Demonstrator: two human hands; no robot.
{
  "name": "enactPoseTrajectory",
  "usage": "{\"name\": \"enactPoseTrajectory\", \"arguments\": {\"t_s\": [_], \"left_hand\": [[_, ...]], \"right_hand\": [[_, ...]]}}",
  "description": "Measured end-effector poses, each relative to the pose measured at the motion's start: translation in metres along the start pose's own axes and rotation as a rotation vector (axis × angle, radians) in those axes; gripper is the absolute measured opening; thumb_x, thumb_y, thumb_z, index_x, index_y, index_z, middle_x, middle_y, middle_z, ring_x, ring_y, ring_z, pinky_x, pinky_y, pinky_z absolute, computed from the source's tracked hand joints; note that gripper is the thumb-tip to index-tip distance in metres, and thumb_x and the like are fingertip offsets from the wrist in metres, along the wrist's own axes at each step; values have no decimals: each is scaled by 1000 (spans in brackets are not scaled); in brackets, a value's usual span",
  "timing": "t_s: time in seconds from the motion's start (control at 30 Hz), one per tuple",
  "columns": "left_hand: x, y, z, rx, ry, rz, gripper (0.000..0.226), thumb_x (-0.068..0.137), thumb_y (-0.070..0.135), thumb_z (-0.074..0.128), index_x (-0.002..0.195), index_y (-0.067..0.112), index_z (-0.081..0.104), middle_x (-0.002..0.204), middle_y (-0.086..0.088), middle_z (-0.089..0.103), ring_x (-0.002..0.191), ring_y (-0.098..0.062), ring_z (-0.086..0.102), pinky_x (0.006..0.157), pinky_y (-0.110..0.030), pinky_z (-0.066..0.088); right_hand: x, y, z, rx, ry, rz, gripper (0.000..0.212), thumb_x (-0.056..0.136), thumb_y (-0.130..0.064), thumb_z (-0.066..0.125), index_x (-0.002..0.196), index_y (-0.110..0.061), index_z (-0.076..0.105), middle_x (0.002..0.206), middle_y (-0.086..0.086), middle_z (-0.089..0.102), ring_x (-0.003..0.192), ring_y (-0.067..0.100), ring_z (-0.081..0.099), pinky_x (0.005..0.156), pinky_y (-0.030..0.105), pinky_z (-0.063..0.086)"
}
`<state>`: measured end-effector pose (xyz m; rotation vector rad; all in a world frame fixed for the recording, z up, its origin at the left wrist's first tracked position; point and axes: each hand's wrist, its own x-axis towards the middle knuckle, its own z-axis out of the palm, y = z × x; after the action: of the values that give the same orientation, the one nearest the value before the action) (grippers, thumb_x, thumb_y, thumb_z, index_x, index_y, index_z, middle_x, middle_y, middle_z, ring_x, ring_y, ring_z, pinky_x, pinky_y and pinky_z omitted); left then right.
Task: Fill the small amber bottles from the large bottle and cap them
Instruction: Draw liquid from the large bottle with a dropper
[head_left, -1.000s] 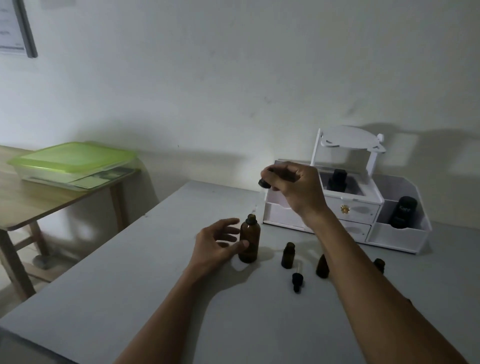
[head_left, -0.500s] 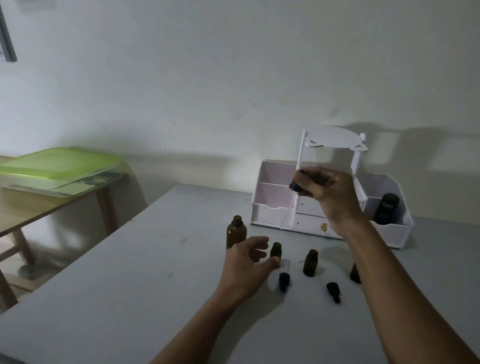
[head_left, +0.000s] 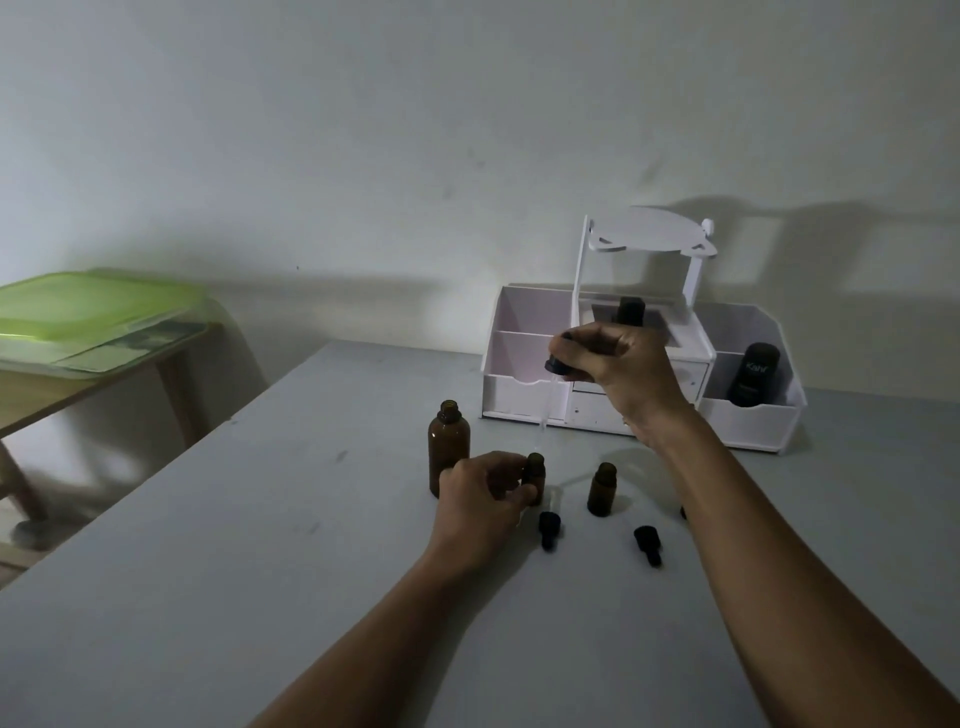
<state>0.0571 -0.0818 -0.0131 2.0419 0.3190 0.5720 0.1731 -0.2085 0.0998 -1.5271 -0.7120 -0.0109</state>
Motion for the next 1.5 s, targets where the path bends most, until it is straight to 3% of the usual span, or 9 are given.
{"name": "enactPoseTrajectory", "arguments": {"t_s": [0.23,0.4,0.77,0.9,1.0,1.1,1.33,1.43,1.5], "left_hand": [[2,-1,3,13,-5,-15,42,84,23,76,125,18,67,112,3,71,93,-4,65,71,-5,43],[1,3,6,27,-9,6,37,88,18,72,124,15,67,116,1,71,96,-4,62,71,-4,40],[1,2,3,27,-21,18,34,89,17,71,123,15,68,115,2,71,89,0,59,67,-2,38],[1,2,3,30,-23,22,35,89,17,71,124,14,67,116,1,71,91,0,59,73,-3,39],[1,2,3,27,-24,17,35,89,18,71,123,15,68,116,1,71,94,-2,60,79,-8,41],[1,2,4,31,4,29,34,88,19,72,122,17,69,114,3,72,92,-2,61,73,-4,39],[-2,2,-1,-3,-2,42,54,83,33,77,132,18,61,113,4,70,91,-4,66,69,-2,47],[-11,8,-14,-29,32,93,48,83,36,77,127,22,65,106,11,70,86,1,67,70,-4,49],[-18,12,-29,-78,87,141,36,83,31,77,117,22,71,95,13,73,81,2,69,69,-8,51]], "right_hand": [[-2,4,1,-63,-17,19,8,83,-12,78,89,-6,77,81,11,77,75,18,76,77,34,63],[-3,6,5,-118,-40,7,5,84,-11,77,87,-8,77,79,8,77,73,16,76,76,33,64],[-6,6,8,-196,-14,-57,7,83,-4,76,78,-9,76,67,-6,73,62,5,73,61,9,53],[-5,6,6,-215,-11,-59,6,83,-5,77,79,-9,76,68,-6,74,64,8,74,63,14,56],[-5,5,6,-234,-32,-42,4,81,-10,80,83,-6,78,75,5,77,70,17,76,74,31,63],[-6,2,8,-220,-41,-40,9,80,-14,82,84,-6,78,78,8,78,74,22,77,80,40,63],[-9,-16,7,-110,62,-134,6,81,-11,79,85,-7,77,77,6,78,72,18,76,73,26,61],[-11,-28,5,-30,121,-157,5,83,-9,78,87,-7,76,74,-3,77,72,14,76,72,24,61],[-12,-37,6,34,147,-165,8,83,-8,78,89,-3,76,75,1,77,73,18,76,73,27,61]]}}
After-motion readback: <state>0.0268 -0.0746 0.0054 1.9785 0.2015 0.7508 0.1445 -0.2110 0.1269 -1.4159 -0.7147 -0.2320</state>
